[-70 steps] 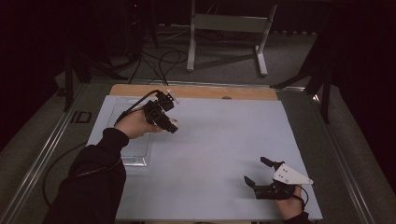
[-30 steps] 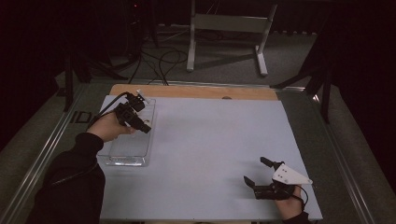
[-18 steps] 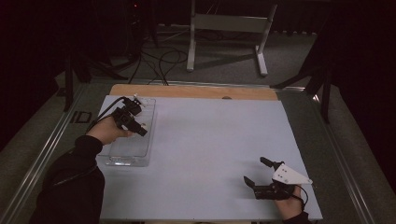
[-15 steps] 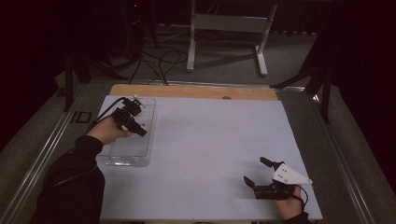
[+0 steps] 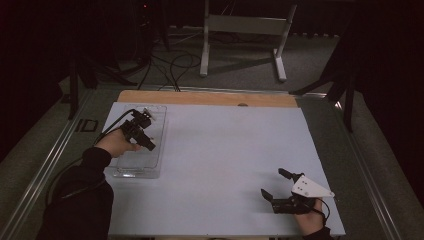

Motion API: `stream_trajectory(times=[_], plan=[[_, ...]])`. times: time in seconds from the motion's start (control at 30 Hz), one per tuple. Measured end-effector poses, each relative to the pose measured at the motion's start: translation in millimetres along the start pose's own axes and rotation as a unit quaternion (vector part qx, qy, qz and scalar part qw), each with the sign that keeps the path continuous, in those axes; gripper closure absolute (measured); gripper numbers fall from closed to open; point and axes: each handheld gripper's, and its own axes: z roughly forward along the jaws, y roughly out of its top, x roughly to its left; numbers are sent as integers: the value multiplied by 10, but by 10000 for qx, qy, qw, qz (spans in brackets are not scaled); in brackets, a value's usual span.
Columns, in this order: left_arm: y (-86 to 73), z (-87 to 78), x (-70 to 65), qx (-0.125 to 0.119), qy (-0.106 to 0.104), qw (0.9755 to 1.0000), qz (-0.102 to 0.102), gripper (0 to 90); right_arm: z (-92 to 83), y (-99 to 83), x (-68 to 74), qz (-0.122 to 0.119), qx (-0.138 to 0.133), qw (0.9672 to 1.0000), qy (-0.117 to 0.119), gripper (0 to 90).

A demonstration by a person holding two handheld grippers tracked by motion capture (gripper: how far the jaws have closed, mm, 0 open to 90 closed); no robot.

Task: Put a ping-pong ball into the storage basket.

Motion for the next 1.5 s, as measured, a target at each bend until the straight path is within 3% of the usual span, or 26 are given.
stream_trajectory(times=[0.4,0.67,0.7,0.8,0.87,1.13,1.37,1.5], plan=[[3,156,11,210,47,9998,-16,519,-2,-2,-5,-7,5,10000,-9,84],[-1,147,41,167,60,9998,-110,507,-2,-3,-7,-18,11,10000,-15,84],[5,129,48,143,122,9997,-185,436,-2,-2,-7,-14,8,10000,-16,84],[8,104,49,102,131,9996,-211,396,-4,-2,-7,-14,6,10000,-16,84],[12,82,45,105,171,9995,-227,324,-4,-2,-9,-10,1,10000,-16,84],[26,-7,15,35,356,9991,-231,207,-4,-1,-6,-17,13,10000,-24,84],[61,-110,-38,-156,305,9992,-213,148,-3,0,-2,-18,19,10000,-28,84],[87,-160,-54,-245,302,9988,-286,50,-2,-1,-5,-20,18,10000,-23,84]])
